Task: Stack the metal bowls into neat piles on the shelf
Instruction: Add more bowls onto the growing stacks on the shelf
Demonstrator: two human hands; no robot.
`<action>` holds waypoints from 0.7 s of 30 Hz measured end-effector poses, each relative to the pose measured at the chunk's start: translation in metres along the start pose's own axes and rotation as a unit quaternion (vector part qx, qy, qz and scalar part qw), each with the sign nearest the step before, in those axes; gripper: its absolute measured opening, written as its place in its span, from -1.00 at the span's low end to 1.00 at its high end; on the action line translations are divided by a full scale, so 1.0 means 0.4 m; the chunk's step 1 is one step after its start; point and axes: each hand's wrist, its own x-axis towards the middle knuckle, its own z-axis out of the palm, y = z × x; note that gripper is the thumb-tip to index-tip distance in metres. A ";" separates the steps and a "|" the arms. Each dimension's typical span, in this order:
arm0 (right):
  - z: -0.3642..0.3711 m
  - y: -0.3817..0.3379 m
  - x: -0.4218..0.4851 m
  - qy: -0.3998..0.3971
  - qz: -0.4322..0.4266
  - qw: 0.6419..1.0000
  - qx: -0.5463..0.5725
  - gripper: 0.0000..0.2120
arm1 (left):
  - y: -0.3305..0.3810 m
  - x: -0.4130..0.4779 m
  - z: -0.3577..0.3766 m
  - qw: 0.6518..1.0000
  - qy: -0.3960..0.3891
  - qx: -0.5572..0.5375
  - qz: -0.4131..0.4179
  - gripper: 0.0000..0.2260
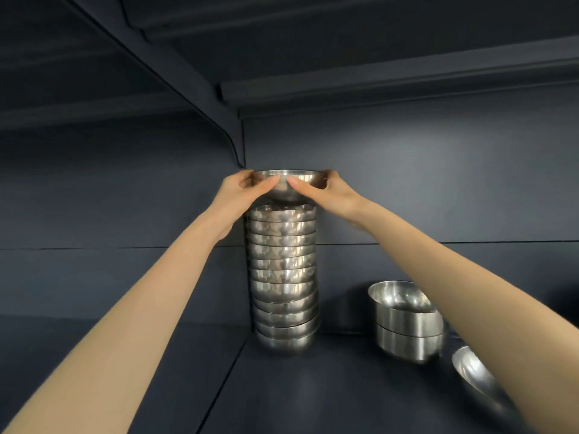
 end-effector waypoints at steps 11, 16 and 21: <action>0.042 0.052 0.011 0.023 0.033 0.999 -0.001 -0.48 | -0.102 0.036 -0.011 0.999 -0.028 -0.033 -0.010 -0.88; 0.062 0.071 0.017 0.034 0.056 0.998 0.012 -0.51 | -0.121 0.031 -0.022 0.998 -0.027 -0.047 -0.007 -0.53; 0.072 0.080 0.013 0.033 0.064 0.997 -0.001 -0.57 | -0.130 0.017 -0.038 0.998 -0.044 -0.032 -0.008 -0.32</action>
